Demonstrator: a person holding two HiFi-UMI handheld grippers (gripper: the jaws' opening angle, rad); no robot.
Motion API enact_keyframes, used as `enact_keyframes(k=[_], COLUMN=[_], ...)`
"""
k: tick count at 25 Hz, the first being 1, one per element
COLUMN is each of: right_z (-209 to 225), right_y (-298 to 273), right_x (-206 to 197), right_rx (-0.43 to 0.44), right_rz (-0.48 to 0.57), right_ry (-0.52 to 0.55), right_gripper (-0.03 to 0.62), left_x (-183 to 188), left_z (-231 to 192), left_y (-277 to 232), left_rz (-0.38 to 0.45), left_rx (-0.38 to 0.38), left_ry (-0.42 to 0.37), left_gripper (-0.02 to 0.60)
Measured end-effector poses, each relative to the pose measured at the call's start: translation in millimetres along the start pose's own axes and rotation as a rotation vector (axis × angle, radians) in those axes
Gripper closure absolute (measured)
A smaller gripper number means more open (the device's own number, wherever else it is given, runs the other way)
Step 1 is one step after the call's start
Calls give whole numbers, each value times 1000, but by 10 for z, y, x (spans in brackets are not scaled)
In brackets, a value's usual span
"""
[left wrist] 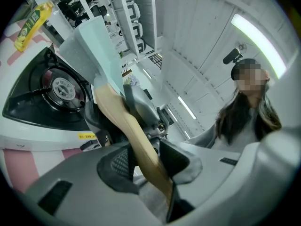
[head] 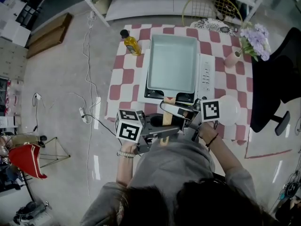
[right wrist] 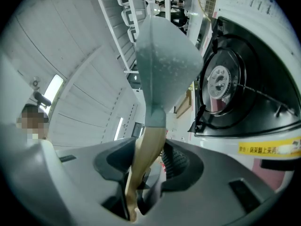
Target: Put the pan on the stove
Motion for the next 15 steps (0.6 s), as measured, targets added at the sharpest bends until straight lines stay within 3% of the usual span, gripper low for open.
enact_keyframes(k=[15], right_z=[254], right_y=[7], right_x=[-75], right_rx=[-37], right_rz=[47], right_ry=[-45], right_gripper=[405], left_x=[-152], left_z=[-174], left_y=[53], left_rz=[-53], left_rx=[-35], left_ry=[38], left_gripper=[437])
Point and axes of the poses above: the fingertips, and each gripper's own axes: y backward along the fingers, z to its right, x out of its top, the point moved 2 cm from there along y, backward along the fingers, and after that the axes turned 1 degree about -x, right-handed, at the moved point
